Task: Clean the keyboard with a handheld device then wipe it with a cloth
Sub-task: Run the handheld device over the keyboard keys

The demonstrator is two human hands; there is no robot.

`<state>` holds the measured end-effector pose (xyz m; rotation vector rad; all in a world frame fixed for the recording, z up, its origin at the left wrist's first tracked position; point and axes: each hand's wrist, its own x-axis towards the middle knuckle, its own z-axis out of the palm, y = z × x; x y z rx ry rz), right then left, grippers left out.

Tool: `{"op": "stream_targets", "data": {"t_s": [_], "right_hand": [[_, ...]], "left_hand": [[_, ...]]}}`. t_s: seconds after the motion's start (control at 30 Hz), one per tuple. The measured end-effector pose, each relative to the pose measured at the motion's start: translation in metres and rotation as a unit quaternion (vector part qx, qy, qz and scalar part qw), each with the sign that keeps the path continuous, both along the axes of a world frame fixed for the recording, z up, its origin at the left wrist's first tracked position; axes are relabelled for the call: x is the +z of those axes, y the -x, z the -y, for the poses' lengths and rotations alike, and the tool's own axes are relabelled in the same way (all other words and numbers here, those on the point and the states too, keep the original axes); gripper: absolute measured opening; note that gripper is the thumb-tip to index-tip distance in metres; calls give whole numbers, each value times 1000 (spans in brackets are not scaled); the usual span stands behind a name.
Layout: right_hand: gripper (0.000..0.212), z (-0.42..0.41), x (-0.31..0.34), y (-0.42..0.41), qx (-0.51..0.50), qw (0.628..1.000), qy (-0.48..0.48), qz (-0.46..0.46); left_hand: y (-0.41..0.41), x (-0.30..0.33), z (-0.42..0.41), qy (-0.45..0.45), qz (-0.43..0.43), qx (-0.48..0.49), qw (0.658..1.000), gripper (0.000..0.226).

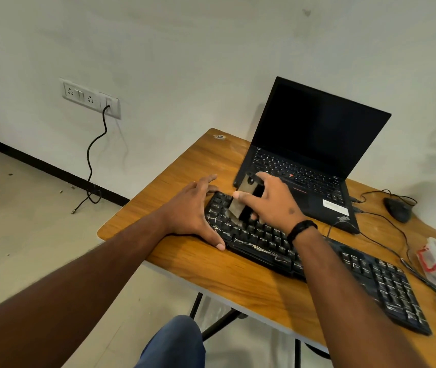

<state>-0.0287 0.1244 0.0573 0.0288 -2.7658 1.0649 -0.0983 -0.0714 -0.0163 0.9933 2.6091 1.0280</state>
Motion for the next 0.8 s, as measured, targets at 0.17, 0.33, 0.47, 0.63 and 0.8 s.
{"op": "stream_targets", "data": {"t_s": [0.17,0.33,0.47,0.63,0.8], "right_hand": [[25,5,1,-1,-8,997,21,-73],[28,8,-4,8,-35,990,-99,-95],[27,8,-1,10,34,998,33,-32],[34,13,-2,22,-24,992,-76,-94],[37,26,-5,29,10,994,-84,-66]], "left_hand": [[-1,2,-1,1,-2,1,1000,159],[-2,3,-1,2,-1,4,1000,158],[-2,3,-1,3,7,1,1000,158],[-2,4,-1,4,3,1,1000,159],[-4,6,0,-1,8,1,1000,159]]}}
